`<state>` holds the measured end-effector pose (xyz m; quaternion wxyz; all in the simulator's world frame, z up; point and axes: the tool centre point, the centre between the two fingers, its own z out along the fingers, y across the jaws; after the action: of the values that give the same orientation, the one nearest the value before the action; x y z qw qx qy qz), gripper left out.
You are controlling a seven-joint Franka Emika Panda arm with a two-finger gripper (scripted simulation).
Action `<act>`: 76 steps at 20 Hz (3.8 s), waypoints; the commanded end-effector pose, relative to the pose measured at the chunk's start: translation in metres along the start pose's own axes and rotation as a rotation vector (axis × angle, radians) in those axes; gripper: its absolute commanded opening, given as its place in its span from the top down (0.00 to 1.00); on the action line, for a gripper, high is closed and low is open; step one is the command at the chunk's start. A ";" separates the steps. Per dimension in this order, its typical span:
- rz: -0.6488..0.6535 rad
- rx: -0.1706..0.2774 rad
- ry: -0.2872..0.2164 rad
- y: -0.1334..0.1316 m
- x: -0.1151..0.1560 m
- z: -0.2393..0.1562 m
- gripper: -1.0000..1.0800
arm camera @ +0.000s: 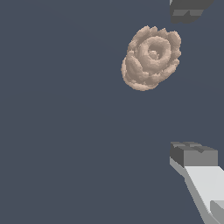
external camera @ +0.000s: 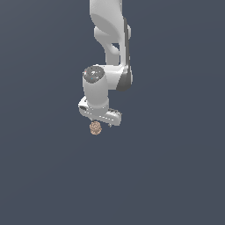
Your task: Pick up the object and move it to a goal position.
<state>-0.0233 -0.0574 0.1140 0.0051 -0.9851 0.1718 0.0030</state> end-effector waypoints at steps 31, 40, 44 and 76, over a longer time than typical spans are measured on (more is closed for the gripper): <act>0.185 -0.008 0.009 0.046 -0.001 0.073 1.00; 0.184 -0.008 0.010 0.045 -0.001 0.072 1.00; 0.184 -0.008 0.010 0.042 -0.001 0.067 1.00; 0.185 -0.009 0.009 -0.122 0.018 -0.175 1.00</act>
<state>0.0331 0.0453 0.2818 -0.0002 -0.9652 0.2617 -0.0009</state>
